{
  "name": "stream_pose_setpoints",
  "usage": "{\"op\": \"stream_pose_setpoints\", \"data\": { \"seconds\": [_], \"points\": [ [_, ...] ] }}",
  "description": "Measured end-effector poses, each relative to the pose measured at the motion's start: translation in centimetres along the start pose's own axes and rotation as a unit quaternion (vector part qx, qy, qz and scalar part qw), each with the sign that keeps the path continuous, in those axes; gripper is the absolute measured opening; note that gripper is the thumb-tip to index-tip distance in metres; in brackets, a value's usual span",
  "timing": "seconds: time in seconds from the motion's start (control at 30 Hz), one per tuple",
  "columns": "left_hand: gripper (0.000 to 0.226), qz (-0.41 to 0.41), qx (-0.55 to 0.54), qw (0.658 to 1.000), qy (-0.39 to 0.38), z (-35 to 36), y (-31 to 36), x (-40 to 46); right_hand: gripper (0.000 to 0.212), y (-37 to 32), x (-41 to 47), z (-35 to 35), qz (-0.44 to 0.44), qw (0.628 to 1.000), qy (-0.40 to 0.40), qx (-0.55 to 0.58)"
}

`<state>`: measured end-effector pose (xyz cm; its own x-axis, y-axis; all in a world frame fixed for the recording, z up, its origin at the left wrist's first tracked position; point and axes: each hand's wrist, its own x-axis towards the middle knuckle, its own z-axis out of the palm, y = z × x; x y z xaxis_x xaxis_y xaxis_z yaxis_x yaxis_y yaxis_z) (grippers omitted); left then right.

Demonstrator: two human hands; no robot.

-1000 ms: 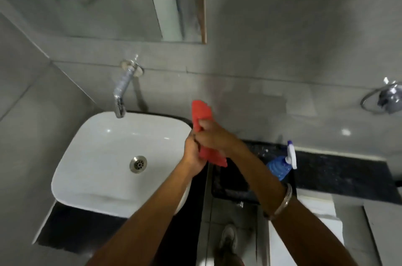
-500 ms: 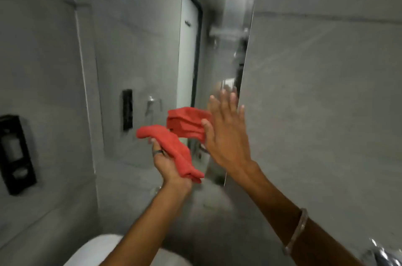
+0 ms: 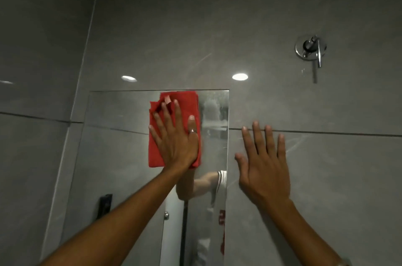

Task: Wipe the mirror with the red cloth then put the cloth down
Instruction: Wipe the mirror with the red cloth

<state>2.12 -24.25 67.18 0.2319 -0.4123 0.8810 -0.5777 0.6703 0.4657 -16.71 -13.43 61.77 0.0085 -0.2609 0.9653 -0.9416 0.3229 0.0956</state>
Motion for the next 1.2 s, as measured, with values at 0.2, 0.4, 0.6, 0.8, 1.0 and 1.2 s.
{"op": "stream_pose_setpoints", "data": {
  "seconds": [0.2, 0.4, 0.6, 0.8, 1.0, 1.2],
  "points": [
    [0.071, 0.104, 0.046, 0.994, 0.003, 0.6, 3.3, 4.6, 0.070, 0.3, 0.0, 1.2, -0.016, 0.999, 0.047, -0.003],
    [0.069, 0.277, 0.068, 0.957, -0.044, 1.0, 4.7, 3.6, 0.067, 0.2, -0.3, 1.0, -0.008, 0.999, 0.047, 0.005],
    [0.066, 0.337, 0.084, 0.935, -0.079, -0.1, -4.7, -3.5, 0.067, 0.5, -0.9, 0.1, -0.010, 1.000, 0.017, 0.021],
    [0.068, 0.154, 0.064, 0.985, -0.041, -1.7, -5.0, 0.8, 0.070, 0.3, -1.0, -0.3, -0.010, 1.000, 0.016, 0.004],
    [0.070, 0.181, 0.063, 0.981, -0.028, -0.3, 2.9, 5.6, 0.070, 0.3, -1.1, -0.1, -0.015, 0.999, 0.032, -0.004],
    [0.070, 0.232, 0.056, 0.971, -0.035, 0.9, 4.2, 2.2, 0.068, 0.2, -1.8, 0.9, -0.010, 0.999, 0.050, -0.009]
  ]
}}
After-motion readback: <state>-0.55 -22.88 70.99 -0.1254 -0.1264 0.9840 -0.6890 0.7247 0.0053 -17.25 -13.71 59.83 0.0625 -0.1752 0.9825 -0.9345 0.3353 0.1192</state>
